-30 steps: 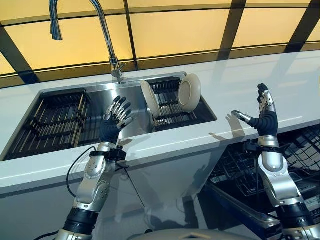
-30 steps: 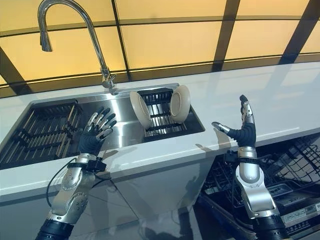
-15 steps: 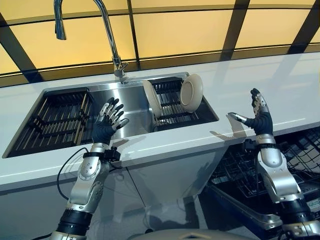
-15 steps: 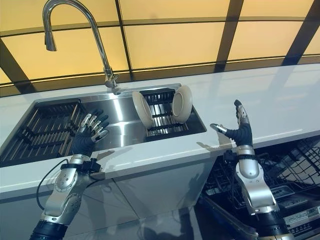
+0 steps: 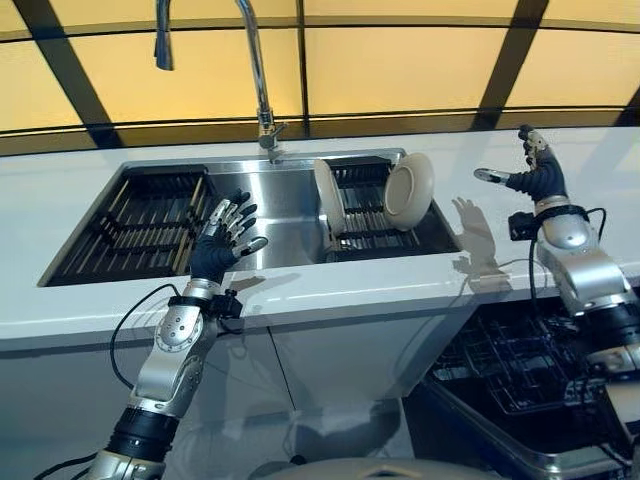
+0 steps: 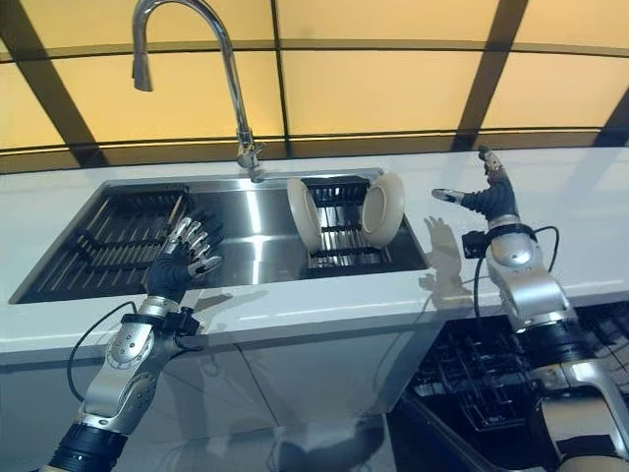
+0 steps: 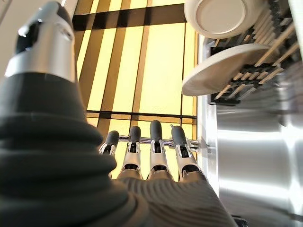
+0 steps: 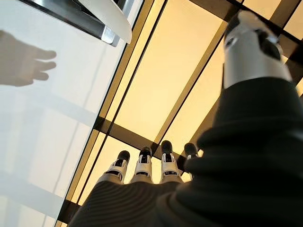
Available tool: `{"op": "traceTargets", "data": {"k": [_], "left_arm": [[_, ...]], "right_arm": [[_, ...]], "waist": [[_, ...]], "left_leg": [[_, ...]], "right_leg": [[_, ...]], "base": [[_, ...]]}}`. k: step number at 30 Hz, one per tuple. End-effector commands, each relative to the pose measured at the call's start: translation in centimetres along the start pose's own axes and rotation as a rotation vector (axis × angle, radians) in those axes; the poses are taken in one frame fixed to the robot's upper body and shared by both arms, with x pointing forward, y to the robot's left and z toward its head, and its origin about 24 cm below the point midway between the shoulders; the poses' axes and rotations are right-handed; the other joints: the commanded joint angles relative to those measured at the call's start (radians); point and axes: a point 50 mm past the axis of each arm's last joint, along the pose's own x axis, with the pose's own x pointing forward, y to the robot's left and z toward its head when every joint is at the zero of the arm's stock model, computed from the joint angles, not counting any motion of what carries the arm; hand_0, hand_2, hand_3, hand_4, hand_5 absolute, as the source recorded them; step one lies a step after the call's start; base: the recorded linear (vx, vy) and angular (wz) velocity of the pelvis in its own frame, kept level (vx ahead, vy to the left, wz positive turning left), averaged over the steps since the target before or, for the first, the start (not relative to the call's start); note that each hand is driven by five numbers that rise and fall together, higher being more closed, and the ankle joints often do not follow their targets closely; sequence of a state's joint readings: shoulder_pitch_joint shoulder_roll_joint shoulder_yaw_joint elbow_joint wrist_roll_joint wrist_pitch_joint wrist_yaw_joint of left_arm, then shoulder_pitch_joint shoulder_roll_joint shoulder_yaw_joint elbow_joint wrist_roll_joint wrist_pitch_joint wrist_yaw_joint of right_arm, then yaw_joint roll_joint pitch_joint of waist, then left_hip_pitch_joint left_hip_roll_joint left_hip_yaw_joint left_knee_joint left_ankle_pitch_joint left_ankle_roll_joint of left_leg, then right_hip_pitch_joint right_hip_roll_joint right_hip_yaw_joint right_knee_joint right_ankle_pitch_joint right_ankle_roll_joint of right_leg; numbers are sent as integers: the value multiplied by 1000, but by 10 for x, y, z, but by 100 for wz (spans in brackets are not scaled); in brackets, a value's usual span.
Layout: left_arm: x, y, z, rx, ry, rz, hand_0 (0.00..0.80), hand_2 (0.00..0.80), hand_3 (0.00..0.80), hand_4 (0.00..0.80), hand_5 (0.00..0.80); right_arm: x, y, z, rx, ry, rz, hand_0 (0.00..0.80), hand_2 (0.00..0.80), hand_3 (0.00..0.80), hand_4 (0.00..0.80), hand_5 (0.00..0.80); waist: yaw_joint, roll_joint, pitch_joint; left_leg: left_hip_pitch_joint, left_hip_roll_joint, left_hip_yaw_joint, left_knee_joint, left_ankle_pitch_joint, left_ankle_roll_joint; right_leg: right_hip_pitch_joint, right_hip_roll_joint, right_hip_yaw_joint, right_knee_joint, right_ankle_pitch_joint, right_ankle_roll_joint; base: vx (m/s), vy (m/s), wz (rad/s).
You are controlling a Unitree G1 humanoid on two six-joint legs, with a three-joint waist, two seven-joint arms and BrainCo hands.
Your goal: Take plates into dishwasher
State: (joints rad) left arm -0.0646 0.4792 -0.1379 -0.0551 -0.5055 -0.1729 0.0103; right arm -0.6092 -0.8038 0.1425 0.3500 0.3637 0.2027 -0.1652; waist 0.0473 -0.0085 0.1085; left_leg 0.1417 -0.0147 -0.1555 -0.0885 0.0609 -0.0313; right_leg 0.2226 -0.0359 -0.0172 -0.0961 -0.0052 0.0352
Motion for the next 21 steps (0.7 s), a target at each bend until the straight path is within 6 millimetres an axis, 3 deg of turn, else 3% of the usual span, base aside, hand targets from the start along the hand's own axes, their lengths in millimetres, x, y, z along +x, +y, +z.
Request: {"op": "traceTargets", "data": {"k": [1,8,16,21], "left_arm": [[14,-1,15,43,-68,-82,0,0,0,0,0],[14,-6,19,43,-79,-130,0,0,0,0,0],[34,-10,47,53,-230,-147,0,0,0,0,0],[34,-13,48,68,-221,-151,0,0,0,0,0]], "right_arm": [[19,-24,39,-6,-51,-9,0,0,0,0,0],[31,-46,33,-30,101,-40,0,0,0,0,0],[40,-62,69,27,26,-162,0,0,0,0,0],[37,-72,72,65,27,-187,0,0,0,0,0]], "waist": [[24,-38,-35],[47,-46,-11],[57,-50,92],[55,-54,113]], "left_leg": [[8,-70,8,1,-74,82],[-8,-72,-14,1,-62,78],[-99,-66,-29,1,-41,79],[-103,-60,-32,1,-40,79]], "right_leg": [[-54,51,-42,9,24,-19],[-64,51,-47,9,26,-19],[-155,59,-17,9,51,-18],[-157,59,-16,9,50,-20]], "base": [[133,8,15],[117,-3,9],[-76,-41,8],[17,-35,2]]}}
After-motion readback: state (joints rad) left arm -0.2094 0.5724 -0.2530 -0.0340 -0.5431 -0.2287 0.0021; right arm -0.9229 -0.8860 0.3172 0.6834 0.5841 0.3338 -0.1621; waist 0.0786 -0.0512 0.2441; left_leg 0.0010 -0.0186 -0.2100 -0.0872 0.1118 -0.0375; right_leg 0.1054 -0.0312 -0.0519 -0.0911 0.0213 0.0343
